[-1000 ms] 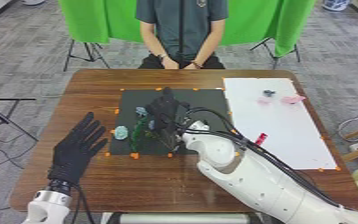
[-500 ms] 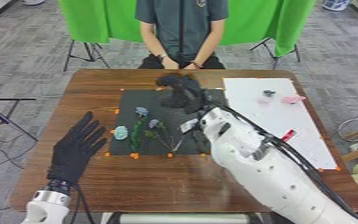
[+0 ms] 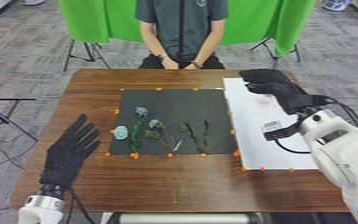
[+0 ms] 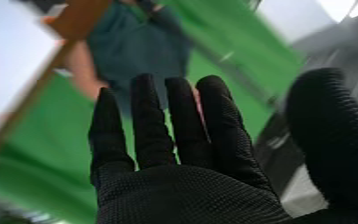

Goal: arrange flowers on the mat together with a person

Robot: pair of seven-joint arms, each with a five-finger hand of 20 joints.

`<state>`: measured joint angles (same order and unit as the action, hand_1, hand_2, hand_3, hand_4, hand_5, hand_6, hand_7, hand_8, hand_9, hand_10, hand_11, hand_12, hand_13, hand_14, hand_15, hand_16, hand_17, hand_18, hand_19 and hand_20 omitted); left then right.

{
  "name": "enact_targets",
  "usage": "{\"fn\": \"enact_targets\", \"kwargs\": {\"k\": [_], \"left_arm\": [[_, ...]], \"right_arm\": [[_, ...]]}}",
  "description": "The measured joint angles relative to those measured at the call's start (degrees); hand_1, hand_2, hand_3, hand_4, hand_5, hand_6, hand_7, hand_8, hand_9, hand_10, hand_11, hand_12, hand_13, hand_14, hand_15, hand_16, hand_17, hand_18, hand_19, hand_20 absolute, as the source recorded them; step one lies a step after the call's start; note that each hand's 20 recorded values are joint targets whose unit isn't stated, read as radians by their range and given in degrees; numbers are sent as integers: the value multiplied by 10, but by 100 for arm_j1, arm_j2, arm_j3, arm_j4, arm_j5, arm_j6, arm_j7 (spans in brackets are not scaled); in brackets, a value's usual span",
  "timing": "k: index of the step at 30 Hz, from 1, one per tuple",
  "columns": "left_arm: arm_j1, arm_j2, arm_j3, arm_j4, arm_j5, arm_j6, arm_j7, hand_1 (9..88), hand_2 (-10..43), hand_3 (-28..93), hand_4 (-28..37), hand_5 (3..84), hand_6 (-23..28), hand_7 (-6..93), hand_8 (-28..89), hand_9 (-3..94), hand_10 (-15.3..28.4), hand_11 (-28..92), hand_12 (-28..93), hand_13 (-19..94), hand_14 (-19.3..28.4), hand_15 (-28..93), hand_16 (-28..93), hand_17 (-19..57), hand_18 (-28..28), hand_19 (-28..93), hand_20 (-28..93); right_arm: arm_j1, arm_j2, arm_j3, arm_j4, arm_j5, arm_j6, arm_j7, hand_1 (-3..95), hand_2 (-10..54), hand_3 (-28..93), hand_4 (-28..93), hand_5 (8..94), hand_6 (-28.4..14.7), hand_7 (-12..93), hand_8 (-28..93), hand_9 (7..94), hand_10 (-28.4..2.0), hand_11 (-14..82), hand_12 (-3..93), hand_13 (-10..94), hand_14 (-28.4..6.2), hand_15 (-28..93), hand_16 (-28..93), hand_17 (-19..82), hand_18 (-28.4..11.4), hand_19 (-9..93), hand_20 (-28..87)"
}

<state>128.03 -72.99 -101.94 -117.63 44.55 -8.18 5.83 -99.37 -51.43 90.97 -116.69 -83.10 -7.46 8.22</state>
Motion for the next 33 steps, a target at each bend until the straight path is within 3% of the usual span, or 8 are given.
{"fn": "enact_targets", "kwargs": {"k": [4,10,15,19,22,27,33], "left_arm": [[19,28,-61,-10,-23,42,8,244,-3,692,-273,284,14,128,-81,243,110,100,150,212,131,106,52,-118,217,392,80],[-34,180,-34,17,-106,110,99,246,-1,690,-274,282,13,130,-82,241,109,100,151,211,131,108,50,-118,217,393,79],[-167,207,70,68,-123,103,111,246,0,687,-274,282,14,131,-82,240,108,100,151,210,131,108,49,-119,217,395,77],[-194,198,109,89,-134,93,101,236,-3,688,-277,282,15,130,-82,241,109,102,152,209,131,108,49,-120,217,395,77],[-201,197,114,98,-152,94,90,225,-8,692,-281,283,16,127,-82,241,110,101,151,209,131,108,49,-120,217,395,76],[-113,204,66,91,-209,111,94,225,-8,694,-282,284,16,128,-80,242,110,103,152,210,131,107,50,-120,217,395,76],[-59,263,69,94,-235,147,171,229,-6,692,-282,285,17,130,-81,243,110,104,152,211,131,108,50,-119,217,395,76]], "right_arm": [[-1062,-68,995,-278,973,431,-30,184,-1,832,-281,408,-78,123,-98,387,-151,114,212,323,-130,217,268,61,-203,411,251],[-1942,-414,2124,-745,2610,231,10,173,8,830,-279,395,-68,131,-95,384,-151,110,208,326,-135,227,257,59,-213,438,263],[-2251,-609,2225,-878,2603,92,0,176,16,834,-266,401,-66,133,-96,390,-152,112,208,337,-135,229,246,62,-216,447,266],[-2468,-775,2221,-925,2372,41,-39,197,-24,835,-264,432,-48,166,-112,420,-153,138,207,369,-128,262,235,84,-213,477,275],[-2605,-896,2173,-968,2237,112,-242,202,-48,838,-268,445,-45,180,-117,432,-153,162,209,376,-128,310,229,90,-212,498,286],[-2740,-991,1884,-1067,2021,804,-841,199,-51,842,-267,440,-49,183,-118,425,-153,167,211,368,-132,335,218,87,-211,498,288],[-2678,-1097,1940,-1085,2103,623,-672,200,-51,839,-267,437,-51,184,-118,420,-153,168,211,358,-133,346,202,82,-212,495,287]]}}
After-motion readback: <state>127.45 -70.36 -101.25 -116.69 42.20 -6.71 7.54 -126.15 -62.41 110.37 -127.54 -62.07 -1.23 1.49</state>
